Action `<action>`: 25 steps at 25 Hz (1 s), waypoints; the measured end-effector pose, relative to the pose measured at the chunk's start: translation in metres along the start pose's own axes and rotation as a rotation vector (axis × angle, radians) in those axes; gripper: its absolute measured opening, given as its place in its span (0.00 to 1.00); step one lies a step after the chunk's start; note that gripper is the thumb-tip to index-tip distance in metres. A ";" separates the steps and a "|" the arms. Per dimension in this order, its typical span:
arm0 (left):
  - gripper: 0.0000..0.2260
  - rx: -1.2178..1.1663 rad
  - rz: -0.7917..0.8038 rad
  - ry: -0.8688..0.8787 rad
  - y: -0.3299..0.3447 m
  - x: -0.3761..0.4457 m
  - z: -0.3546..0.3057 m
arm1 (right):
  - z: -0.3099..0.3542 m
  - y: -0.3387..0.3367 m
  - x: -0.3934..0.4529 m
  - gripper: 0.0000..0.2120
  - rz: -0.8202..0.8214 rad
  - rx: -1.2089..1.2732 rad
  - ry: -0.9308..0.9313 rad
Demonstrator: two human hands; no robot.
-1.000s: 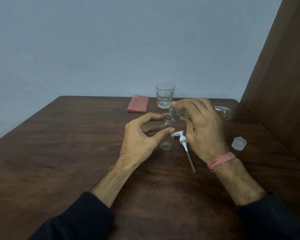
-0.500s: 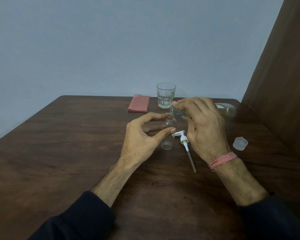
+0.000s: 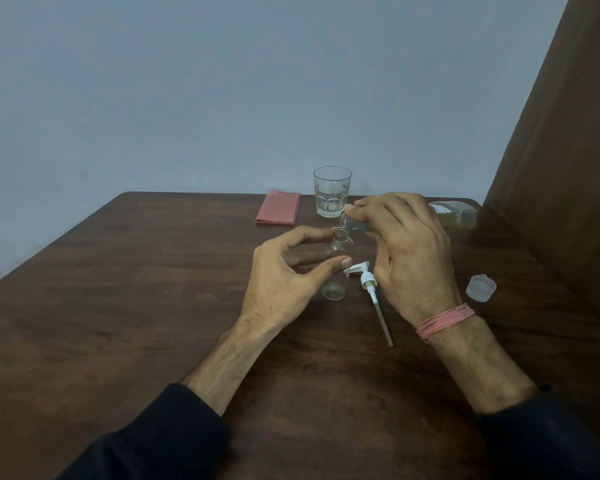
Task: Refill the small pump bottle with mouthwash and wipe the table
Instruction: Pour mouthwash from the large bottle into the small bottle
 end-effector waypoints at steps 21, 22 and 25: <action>0.19 -0.015 -0.001 -0.007 0.001 0.000 -0.004 | 0.001 -0.002 0.001 0.30 -0.010 -0.024 -0.027; 0.19 -0.016 -0.003 -0.009 0.001 -0.001 -0.005 | 0.001 -0.002 0.001 0.30 -0.011 -0.025 -0.027; 0.18 -0.026 -0.008 -0.018 0.001 -0.001 -0.006 | 0.001 -0.002 0.001 0.30 -0.006 -0.027 -0.030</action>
Point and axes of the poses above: each hand's wrist, its own x-axis towards the middle knuckle, its own y-axis out of the palm, z = x × y, the point moved 2 cm from there along x, towards the middle knuckle, and after that the axes turned 5 degrees about -z, right-handed, at the moved point
